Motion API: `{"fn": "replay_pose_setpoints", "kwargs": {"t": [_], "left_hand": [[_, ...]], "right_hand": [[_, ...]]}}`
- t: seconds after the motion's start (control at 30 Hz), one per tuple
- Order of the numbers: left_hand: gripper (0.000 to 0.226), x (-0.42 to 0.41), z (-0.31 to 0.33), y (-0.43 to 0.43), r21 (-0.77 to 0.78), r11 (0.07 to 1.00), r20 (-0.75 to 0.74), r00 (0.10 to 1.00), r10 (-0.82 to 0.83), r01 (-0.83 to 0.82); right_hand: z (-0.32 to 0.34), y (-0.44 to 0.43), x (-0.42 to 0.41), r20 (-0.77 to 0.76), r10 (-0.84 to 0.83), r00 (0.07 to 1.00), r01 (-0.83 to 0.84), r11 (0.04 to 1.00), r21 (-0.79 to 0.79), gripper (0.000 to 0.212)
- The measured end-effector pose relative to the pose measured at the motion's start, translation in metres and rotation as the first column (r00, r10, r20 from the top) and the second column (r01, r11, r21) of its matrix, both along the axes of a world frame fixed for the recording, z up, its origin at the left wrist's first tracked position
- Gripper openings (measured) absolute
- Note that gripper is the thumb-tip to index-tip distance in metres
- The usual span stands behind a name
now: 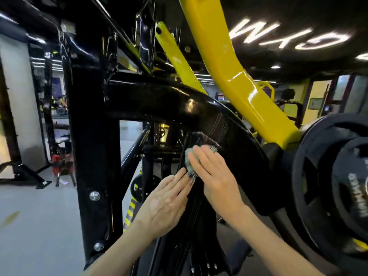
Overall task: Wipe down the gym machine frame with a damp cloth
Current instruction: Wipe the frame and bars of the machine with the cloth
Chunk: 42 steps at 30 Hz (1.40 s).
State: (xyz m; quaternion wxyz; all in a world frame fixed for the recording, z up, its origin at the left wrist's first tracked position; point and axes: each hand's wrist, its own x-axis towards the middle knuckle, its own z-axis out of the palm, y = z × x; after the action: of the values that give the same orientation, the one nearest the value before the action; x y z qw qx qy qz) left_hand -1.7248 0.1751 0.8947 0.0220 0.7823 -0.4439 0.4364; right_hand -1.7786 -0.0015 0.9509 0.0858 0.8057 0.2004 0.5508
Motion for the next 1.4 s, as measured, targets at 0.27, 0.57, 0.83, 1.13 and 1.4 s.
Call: {"fn": "replay_pose_setpoints", "kwargs": {"t": [0.27, 0.57, 0.83, 1.13, 1.4], "left_hand": [[0.064, -0.022, 0.011, 0.006, 0.061, 0.995, -0.061, 0.994, 0.086, -0.082], [0.06, -0.035, 0.017, -0.002, 0.053, 0.991, -0.198, 0.972, 0.128, -0.12], [0.054, -0.077, 0.047, -0.003, -0.356, 0.934, -0.583, 0.785, -0.21, -0.015], [0.022, -0.143, 0.101, -0.004, -0.77, 0.59, -0.626, 0.47, -0.623, -0.243], [0.023, -0.155, 0.094, 0.013, -0.755, 0.465, -0.599, 0.197, -0.777, -0.462]], "right_hand": [[0.085, -0.003, -0.002, 0.012, -0.024, 1.0, 0.023, 0.998, 0.055, 0.075], [0.035, 0.0, -0.012, -0.081, 0.036, 0.996, -0.037, 0.999, -0.003, 0.062], [0.053, 0.022, -0.056, -0.193, 0.571, 0.798, -0.199, 0.551, 0.811, 0.044], [0.054, 0.031, -0.114, -0.009, 0.919, 0.395, 0.241, -0.094, 0.966, 0.021], [0.05, 0.018, -0.14, -0.009, 0.93, 0.367, 0.329, -0.12, 0.937, 0.022]]}}
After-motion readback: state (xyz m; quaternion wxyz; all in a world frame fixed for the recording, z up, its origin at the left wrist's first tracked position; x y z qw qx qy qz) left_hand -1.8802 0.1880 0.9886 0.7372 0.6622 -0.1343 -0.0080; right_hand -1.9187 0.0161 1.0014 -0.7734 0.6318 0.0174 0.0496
